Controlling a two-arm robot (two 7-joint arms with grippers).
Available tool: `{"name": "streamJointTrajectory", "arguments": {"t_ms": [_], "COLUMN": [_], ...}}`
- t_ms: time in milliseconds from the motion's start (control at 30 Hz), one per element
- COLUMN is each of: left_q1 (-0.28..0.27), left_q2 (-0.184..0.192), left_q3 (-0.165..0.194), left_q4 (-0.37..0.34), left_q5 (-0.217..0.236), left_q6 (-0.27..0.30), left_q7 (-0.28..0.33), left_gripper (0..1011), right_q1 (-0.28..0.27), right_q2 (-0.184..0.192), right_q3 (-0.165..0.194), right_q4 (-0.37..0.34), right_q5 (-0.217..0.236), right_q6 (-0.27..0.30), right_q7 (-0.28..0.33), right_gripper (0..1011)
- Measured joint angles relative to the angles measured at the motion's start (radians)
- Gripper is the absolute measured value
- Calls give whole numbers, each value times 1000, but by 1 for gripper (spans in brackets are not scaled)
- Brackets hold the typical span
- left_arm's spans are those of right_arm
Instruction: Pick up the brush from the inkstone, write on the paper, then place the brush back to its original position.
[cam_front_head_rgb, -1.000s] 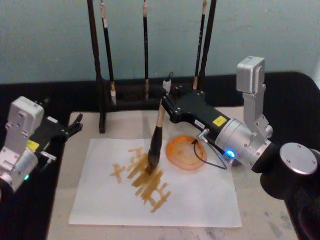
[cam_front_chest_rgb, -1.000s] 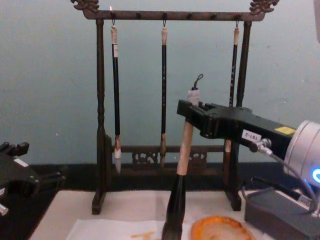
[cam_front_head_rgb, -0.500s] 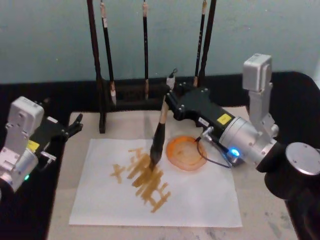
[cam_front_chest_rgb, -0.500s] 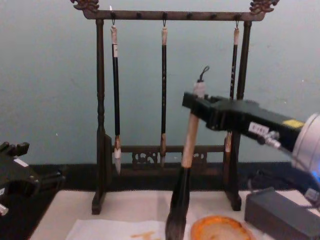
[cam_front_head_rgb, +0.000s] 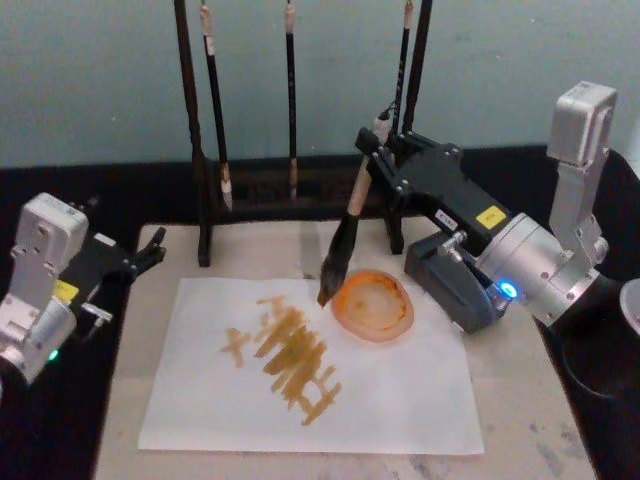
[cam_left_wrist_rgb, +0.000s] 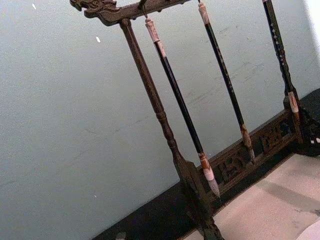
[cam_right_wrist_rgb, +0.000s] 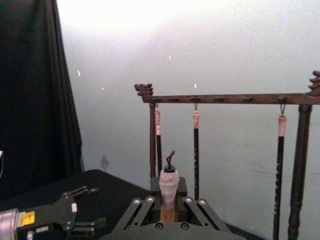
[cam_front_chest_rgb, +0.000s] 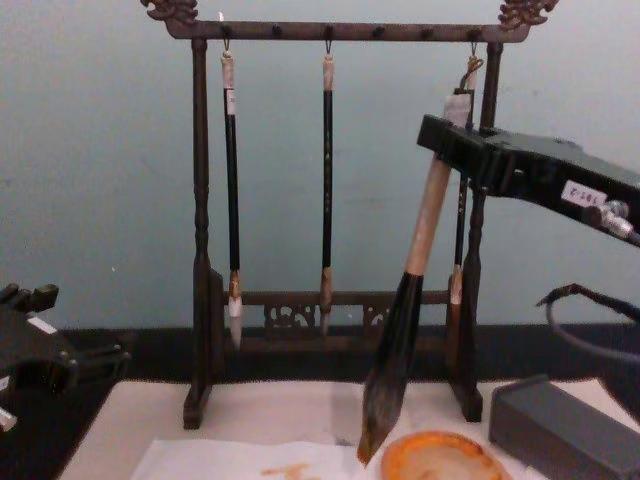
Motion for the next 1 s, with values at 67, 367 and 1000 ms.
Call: {"name": "streamJointTrajectory", "arguments": {"t_ms": [67,367,1000], "left_q1": [0,0,0], "left_q2": [0,0,0], "left_q3": [0,0,0], "left_q4": [0,0,0], "left_q5": [0,0,0], "left_q6": [0,0,0], "left_q7": [0,0,0], "left_gripper": [1009,1010,1010], "right_q1": [0,3,1], "right_q2": [1,-1,-2], "right_q3": [4,5,9], "right_q4": [0,8,0], "right_q5": [0,-6,5], "right_q6": [0,1,7], "right_q7": [-5,-12,-9], "right_gripper": [175,175,175]}}
